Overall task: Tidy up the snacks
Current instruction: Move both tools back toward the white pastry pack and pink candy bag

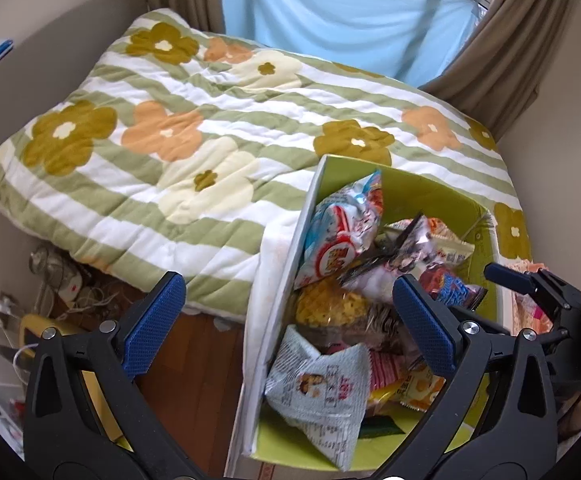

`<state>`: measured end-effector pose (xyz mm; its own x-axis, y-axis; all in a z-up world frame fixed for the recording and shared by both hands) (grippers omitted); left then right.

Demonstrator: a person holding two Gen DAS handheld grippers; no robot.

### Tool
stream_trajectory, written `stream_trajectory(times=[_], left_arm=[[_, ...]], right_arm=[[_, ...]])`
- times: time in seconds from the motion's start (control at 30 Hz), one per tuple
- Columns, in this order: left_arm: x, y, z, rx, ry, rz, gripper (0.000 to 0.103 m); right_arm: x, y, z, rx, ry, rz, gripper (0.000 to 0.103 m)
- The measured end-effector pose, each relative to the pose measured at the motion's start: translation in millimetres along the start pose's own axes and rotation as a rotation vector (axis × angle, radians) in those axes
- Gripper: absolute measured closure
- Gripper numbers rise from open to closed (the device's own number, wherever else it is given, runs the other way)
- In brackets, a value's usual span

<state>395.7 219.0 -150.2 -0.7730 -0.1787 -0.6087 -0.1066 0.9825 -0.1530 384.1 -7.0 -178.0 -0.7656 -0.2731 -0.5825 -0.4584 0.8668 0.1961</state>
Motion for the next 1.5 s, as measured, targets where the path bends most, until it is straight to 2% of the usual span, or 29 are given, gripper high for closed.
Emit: stream_trajectory(times=[0.2,0.37,0.57,0.8,0.97,1.1,1.2,1.37,1.5], left_arm=[[16.0,9.7,-11.1,-0.010,0.008,-0.007,0.000],[19.1,2.4,-22.8,0.024,-0.008,0.019,0.000],[15.8,-28.0,-29.2,0.087,-0.010,0.083,0.000],[13.4,-78.9,-42.8,0.162,-0.037,0.138,0.000],[27.1,-136.2,-49.6,0.197,-0.031,0.182,0.000],[47.4,-194.7,-52.3,0.216,-0.022,0.199,0.000],[69.9,-245.8,-46.5,0.208,0.006,0.198,0.000],[120.2,-332.1,-22.6,0.256,0.105,0.237,0.000],[159.0,-387.2,1.5,0.287,0.196,0.354,0.000]], right_arm=[[2.2,5.6,-13.8,0.022,-0.042,0.003,0.016],[3.5,7.2,-36.1,0.042,-0.084,0.015,0.016],[7.6,-0.7,-71.1,0.107,-0.138,0.048,0.016],[16.7,-31.6,-127.6,0.190,-0.191,0.095,0.016],[33.1,-76.7,-182.8,0.223,-0.262,0.145,0.016],[50.9,-127.2,-219.9,0.276,-0.275,0.150,0.016],[64.2,-166.1,-237.5,0.274,-0.270,0.142,0.016],[86.8,-234.9,-240.0,0.229,-0.197,0.154,0.016],[99.7,-266.4,-232.2,0.242,-0.161,0.135,0.016]])
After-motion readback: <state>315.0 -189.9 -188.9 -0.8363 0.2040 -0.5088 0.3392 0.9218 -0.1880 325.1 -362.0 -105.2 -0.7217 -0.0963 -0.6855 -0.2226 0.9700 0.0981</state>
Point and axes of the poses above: each gripper's, at about its wrist camera, not at the fingertips, and z roughly the way its jaws point, y to its left, x to its underside, the point moved 3 cm from there along z, roughly the way its jaws point, and after that the axes turned 7 degrees about -y, right-handed, at the moved point
